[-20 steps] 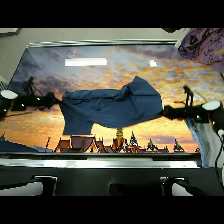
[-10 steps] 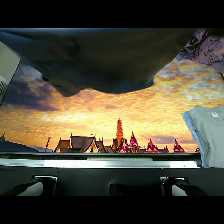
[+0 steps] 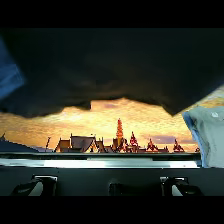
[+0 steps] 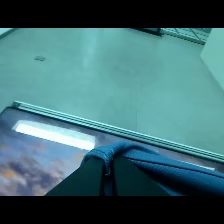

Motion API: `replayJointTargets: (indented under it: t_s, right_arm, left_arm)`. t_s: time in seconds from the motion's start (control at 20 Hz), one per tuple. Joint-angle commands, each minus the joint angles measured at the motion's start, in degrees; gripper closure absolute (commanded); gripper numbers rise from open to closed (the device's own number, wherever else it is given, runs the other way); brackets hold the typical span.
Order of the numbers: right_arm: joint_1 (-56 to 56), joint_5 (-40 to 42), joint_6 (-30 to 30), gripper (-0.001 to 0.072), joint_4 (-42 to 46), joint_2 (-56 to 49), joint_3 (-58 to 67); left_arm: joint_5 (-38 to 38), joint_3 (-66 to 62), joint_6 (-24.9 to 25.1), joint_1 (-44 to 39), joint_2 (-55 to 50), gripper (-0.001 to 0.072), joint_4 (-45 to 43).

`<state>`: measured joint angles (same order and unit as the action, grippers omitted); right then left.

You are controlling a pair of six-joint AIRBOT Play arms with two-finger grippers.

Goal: Fold the clothes and pants, and hang the long-sleeved shirts on hangers.

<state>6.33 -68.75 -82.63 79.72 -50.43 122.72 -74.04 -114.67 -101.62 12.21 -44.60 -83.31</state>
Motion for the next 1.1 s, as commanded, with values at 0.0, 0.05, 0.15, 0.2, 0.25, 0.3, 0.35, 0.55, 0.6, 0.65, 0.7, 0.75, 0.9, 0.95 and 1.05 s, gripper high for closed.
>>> replayJointTargets:
  t_s: [0.0, 0.05, 0.15, 0.2, 0.25, 0.3, 0.35, 0.55, 0.6, 0.65, 0.7, 0.75, 0.9, 0.95, 1.05]
  right_arm:
    - [0.0, -2.3, -1.7, 0.0683, 0.9, 0.4, -1.7]
    - [0.0, -3.1, -2.3, 0.0683, 0.2, -0.9, -3.0]
    - [0.0, -4.4, -2.3, 0.0683, -2.5, -4.4, -7.4]
    - [-0.1, -4.9, -2.2, 0.0682, -3.7, -6.9, -9.4]
    - [-0.1, -5.6, -2.3, 0.0682, -4.3, -10.1, -11.2]
    - [-0.1, -6.3, -2.3, 0.0682, -4.7, -13.8, -12.4]
    - [-0.1, -7.4, -2.8, 0.0682, -4.9, -18.0, -12.8]
    - [-0.1, -9.1, -3.4, 0.0682, -5.9, -35.2, -12.8]
    - [-0.3, -8.8, -3.4, 0.0682, -5.8, -39.6, -12.8]
    - [-0.5, -7.7, -3.3, 0.0682, -5.5, -43.8, -12.8]
    - [-1.0, -5.8, -3.3, 0.0682, -5.5, -47.4, -12.8]
    - [-1.4, -3.4, -3.3, 0.0682, -5.2, -50.4, -12.8]
    - [-2.6, 4.3, -3.3, 0.0682, -4.0, -56.7, -12.8]
    - [-3.0, 4.9, -3.3, 0.0682, -4.0, -57.6, -12.8]
    - [-3.9, 3.3, -3.3, 0.0682, -3.5, -59.1, -12.8]
  left_arm:
    - [-2.2, 2.4, -1.7, 0.0, 1.8, 0.0692, -4.1]
    - [-2.2, 4.1, -0.9, 0.0, 0.8, 0.0692, -3.3]
    - [-2.2, 8.9, 2.4, 0.0, -2.6, 0.0692, -0.1]
    - [-2.1, 11.8, 3.9, -0.1, -5.2, 0.0692, 1.7]
    - [-1.7, 14.7, 5.5, -0.1, -7.8, 0.0692, 3.4]
    - [-0.8, 17.8, 7.0, -0.1, -11.2, 0.0691, 4.8]
    - [0.7, 20.6, 8.9, -0.1, -14.6, 0.0692, 5.9]
    - [12.0, 26.7, 16.8, -2.2, -32.9, 0.0692, 8.3]
    - [14.8, 26.4, 17.7, -3.0, -37.6, 0.0691, 8.3]
    - [17.5, 25.9, 18.7, -3.6, -42.0, 0.0692, 8.3]
    - [20.2, 24.9, 18.8, -4.2, -46.5, 0.0692, 8.3]
    - [22.0, 23.3, 18.8, -4.5, -50.4, 0.0692, 8.3]
    - [22.9, 17.2, 18.7, -4.8, -59.1, 0.0692, 8.3]
    - [22.0, 16.0, 18.7, -4.8, -60.3, 0.0692, 8.3]
    - [19.2, 15.7, 18.7, -4.7, -60.7, 0.0692, 7.9]
